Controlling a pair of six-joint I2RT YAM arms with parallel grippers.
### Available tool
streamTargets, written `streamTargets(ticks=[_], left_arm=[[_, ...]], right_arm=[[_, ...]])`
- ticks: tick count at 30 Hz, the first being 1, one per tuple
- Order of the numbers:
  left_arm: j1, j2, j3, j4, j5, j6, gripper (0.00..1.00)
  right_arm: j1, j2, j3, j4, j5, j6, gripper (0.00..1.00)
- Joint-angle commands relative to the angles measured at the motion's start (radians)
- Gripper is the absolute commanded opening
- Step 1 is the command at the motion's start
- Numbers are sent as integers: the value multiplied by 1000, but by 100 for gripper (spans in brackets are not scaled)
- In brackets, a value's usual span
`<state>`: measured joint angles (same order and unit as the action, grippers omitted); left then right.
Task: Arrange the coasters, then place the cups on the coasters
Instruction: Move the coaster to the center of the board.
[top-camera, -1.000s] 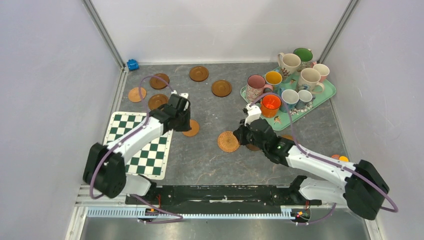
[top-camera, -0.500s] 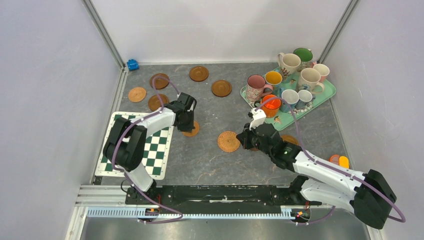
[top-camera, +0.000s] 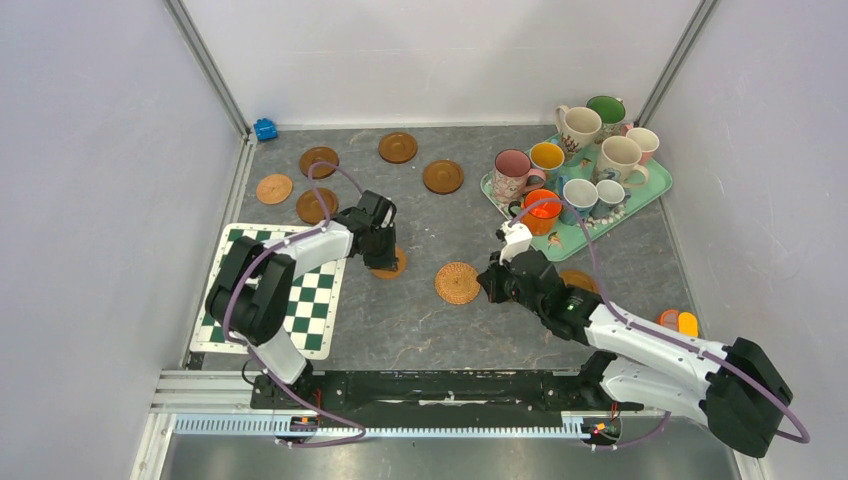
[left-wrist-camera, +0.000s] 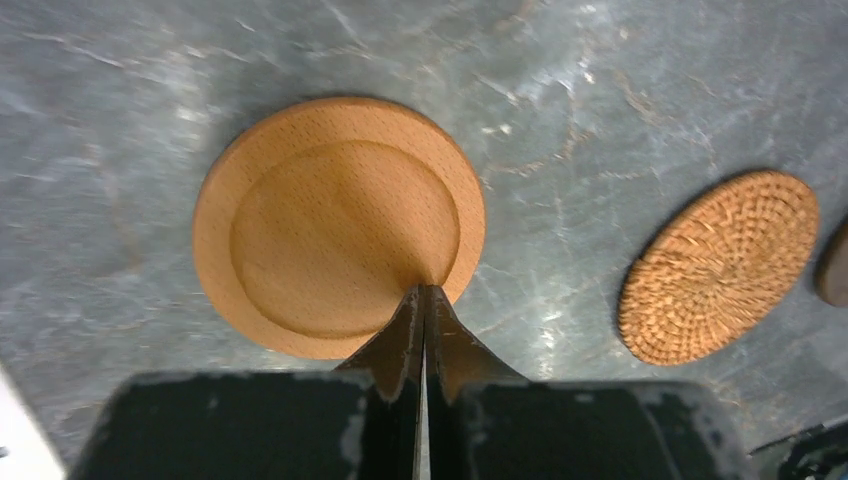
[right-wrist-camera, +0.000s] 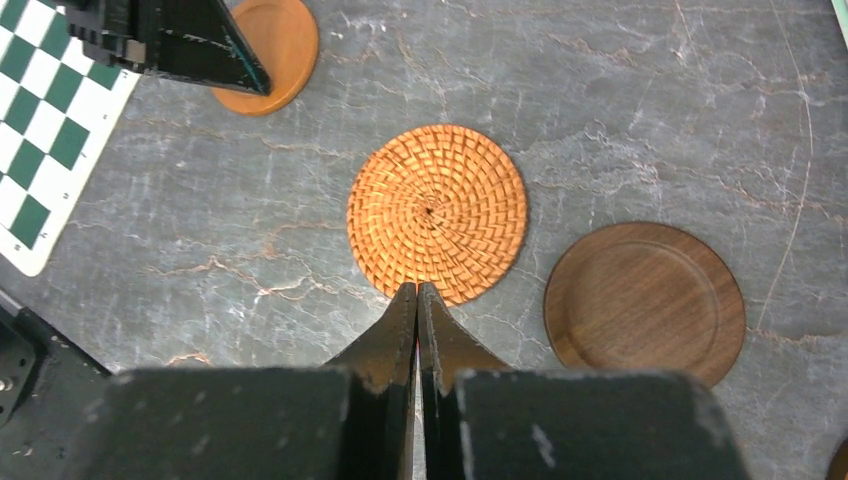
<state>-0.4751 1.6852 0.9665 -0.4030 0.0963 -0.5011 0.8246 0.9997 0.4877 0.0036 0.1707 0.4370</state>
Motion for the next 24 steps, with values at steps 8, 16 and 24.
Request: streamTargets(ticks=[8,16,24], left_arm=[[-177,4,-114,14,94,-157,2],[-243,26,-135,123,137,-210,2],[-259,57,-116,188,174,-226,2]], right_arm=[[1,10,-62,12,104,14,0],[-19,80,-131,80,210,15,0],[-52,122,-145,104,274,25,0]])
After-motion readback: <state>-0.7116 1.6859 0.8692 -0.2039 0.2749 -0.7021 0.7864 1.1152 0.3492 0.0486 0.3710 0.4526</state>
